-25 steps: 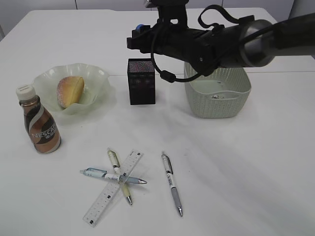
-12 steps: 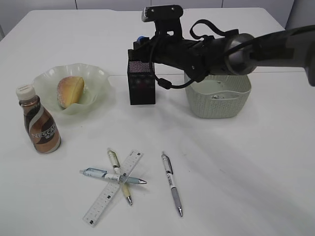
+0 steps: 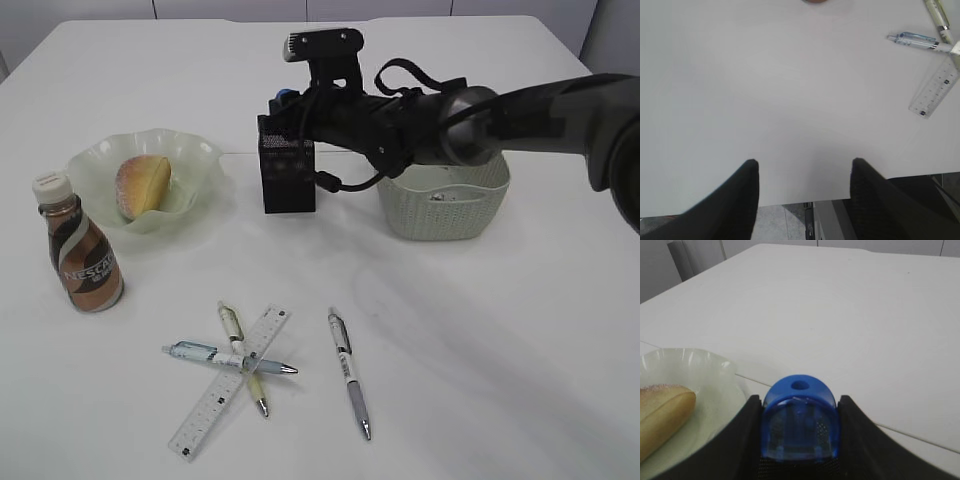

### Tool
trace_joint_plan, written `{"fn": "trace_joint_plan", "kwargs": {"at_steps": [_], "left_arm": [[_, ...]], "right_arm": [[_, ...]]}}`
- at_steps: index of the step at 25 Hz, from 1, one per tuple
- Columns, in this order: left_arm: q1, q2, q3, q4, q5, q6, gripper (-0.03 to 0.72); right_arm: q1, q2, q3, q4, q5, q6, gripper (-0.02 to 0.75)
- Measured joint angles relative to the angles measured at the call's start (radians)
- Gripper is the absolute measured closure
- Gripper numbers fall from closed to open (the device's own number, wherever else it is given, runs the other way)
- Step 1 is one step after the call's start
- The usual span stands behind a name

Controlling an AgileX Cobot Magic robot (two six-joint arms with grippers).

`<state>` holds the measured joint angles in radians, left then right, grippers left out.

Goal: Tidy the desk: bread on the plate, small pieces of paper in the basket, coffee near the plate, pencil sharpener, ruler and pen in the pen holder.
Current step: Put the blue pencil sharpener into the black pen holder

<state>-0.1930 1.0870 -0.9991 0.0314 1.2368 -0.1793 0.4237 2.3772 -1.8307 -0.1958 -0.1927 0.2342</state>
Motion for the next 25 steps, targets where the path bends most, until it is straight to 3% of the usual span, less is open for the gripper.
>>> {"fn": "trace_joint_plan", "kwargs": {"at_steps": [14,22,25], "left_arm": [[0.0,0.0,0.0,0.0,0.0,0.0,0.265],[0.0,0.0,0.0,0.0,0.0,0.0,0.265],[0.0,0.0,0.0,0.0,0.0,0.0,0.265]], "right_arm": [[0.0,0.01,-0.002,0.0,0.019,0.0,0.435],[0.0,0.01,-0.002,0.0,0.021,0.0,0.288],[0.0,0.01,-0.002,0.0,0.021,0.0,0.27]]}}
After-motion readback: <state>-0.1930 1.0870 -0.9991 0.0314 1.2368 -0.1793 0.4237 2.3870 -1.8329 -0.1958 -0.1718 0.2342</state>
